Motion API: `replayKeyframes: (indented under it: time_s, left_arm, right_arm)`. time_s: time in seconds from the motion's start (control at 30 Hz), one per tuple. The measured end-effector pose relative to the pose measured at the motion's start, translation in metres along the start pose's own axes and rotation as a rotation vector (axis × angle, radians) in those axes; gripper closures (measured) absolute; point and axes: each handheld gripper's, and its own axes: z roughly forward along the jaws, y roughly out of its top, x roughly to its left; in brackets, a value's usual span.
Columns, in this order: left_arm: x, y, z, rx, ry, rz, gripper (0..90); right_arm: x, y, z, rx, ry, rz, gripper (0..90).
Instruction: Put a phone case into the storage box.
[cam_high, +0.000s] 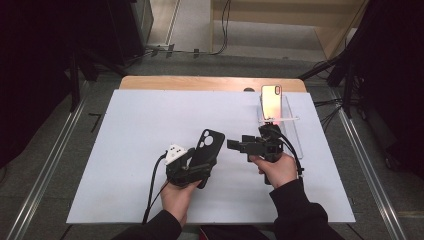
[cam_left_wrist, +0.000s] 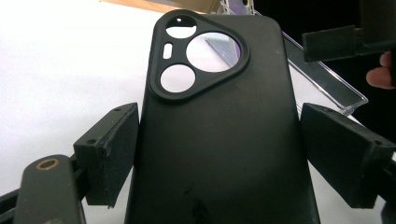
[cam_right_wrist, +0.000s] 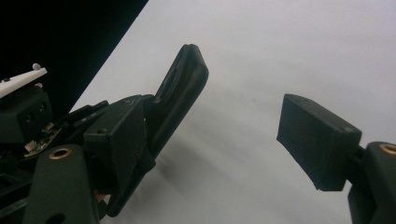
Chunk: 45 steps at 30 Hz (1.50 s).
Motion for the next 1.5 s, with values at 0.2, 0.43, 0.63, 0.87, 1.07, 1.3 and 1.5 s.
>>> replayKeyframes:
  time_s: [0.2, 0.43, 0.63, 0.87, 1.07, 1.3, 1.5]
  left_arm:
    - [-0.003, -0.001, 0.0, 0.0, -0.005, -0.005, 14.7]
    - [-0.004, -0.002, 0.001, -0.003, -0.009, -0.001, 14.7]
    - [-0.005, -0.003, 0.001, -0.003, -0.01, -0.004, 14.7]
    - [-0.007, -0.005, 0.001, -0.013, -0.003, -0.017, 14.6]
    - [-0.008, -0.007, 0.001, -0.008, -0.013, -0.037, 14.6]
    - [-0.009, -0.008, 0.002, -0.008, -0.036, -0.04, 14.4]
    - [-0.009, -0.009, 0.003, -0.012, -0.057, -0.049, 14.2]
  right_arm:
    - [0.0, 0.004, 0.007, 0.003, 0.016, 0.02, 22.0]
    - [0.0, 0.006, 0.019, 0.019, 0.028, 0.026, 22.9]
    - [0.002, 0.008, 0.029, 0.037, 0.034, 0.043, 25.9]
    - [0.003, 0.011, 0.037, 0.063, 0.064, 0.103, 42.1]
    - [0.002, 0.012, 0.042, 0.057, 0.083, 0.131, 64.8]
    - [0.003, 0.012, 0.037, 0.039, 0.118, 0.152, 72.1]
    - [0.002, 0.014, 0.034, 0.046, 0.162, 0.185, 75.8]
